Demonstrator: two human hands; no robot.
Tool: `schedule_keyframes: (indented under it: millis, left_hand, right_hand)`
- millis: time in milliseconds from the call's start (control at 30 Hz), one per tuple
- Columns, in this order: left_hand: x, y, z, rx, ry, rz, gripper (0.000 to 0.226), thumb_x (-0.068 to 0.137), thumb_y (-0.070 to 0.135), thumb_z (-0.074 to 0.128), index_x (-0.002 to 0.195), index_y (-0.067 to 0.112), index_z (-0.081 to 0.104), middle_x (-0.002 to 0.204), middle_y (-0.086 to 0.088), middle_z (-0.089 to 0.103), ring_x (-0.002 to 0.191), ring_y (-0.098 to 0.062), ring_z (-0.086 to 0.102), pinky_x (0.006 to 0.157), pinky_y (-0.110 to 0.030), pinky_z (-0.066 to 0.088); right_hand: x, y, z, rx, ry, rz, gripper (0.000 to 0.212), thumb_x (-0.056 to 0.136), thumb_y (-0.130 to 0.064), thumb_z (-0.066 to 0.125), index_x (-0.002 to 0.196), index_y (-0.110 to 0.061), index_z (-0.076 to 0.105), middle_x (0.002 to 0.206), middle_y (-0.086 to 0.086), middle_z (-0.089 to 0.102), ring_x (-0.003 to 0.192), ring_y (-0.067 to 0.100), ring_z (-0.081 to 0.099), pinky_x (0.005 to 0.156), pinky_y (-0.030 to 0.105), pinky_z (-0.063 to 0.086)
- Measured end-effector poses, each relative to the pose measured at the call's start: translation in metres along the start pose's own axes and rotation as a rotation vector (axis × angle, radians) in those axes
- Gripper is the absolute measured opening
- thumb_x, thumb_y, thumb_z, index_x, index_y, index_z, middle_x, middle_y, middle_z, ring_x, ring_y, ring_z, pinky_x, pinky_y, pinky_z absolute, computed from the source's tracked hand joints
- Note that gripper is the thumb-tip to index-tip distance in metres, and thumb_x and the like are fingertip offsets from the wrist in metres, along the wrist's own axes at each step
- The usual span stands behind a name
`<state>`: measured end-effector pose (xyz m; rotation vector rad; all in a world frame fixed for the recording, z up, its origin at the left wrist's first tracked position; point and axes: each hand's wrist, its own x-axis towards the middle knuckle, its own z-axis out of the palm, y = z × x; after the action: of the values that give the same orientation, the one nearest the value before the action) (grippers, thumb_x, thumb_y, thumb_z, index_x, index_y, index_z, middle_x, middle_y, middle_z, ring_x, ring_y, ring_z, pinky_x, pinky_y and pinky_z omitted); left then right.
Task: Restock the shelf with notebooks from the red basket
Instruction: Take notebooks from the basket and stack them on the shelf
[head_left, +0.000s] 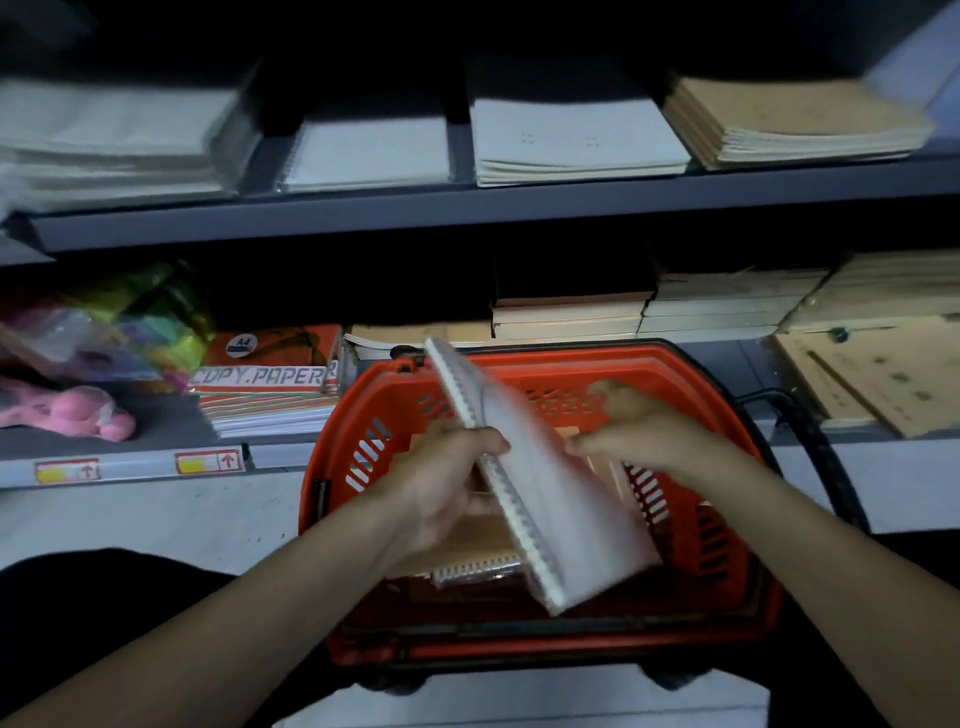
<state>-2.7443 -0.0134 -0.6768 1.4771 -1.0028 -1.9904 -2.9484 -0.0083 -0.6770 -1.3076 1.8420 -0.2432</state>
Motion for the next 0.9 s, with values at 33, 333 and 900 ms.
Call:
schedule_keyframes:
  millis: [33,333,900]
  left_hand:
    - [-0.007,0.008,-0.001,0.015,-0.074,0.026,0.027,0.090,0.001,0.052,0.115,0.002,0.062,0.103,-0.017,0.071,0.092,-0.028,0.068,0.065,-0.037,0.058]
    - [-0.023,0.075,-0.028,0.090,-0.219,0.446,0.033,0.082,0.005,0.063,0.115,0.008,0.062,0.104,-0.012,0.070,0.095,-0.027,0.066,0.082,-0.036,0.055]
    - [-0.056,0.155,-0.115,-0.017,0.399,0.929,0.020,0.095,0.009,0.055,0.113,0.011,0.065,0.099,-0.006,0.076,0.092,-0.025,0.072,0.081,-0.037,0.057]
  right_hand:
    - [-0.003,0.001,-0.012,0.130,-0.043,0.049,0.077,0.080,-0.022,0.078,0.145,-0.017,0.038,0.147,0.005,0.045,0.125,0.023,0.049,0.101,0.035,0.042]
    - [-0.022,-0.013,-0.062,0.724,-0.074,-0.181,0.046,0.079,0.000,0.073,0.119,-0.021,0.062,0.107,0.004,0.075,0.103,0.024,0.069,0.088,0.042,0.054]
    - [-0.017,-0.180,-0.009,0.876,0.182,-0.703,0.040,0.095,-0.009,0.059,0.119,-0.040,0.055,0.110,-0.015,0.070,0.086,0.012,0.067,0.052,0.029,0.046]
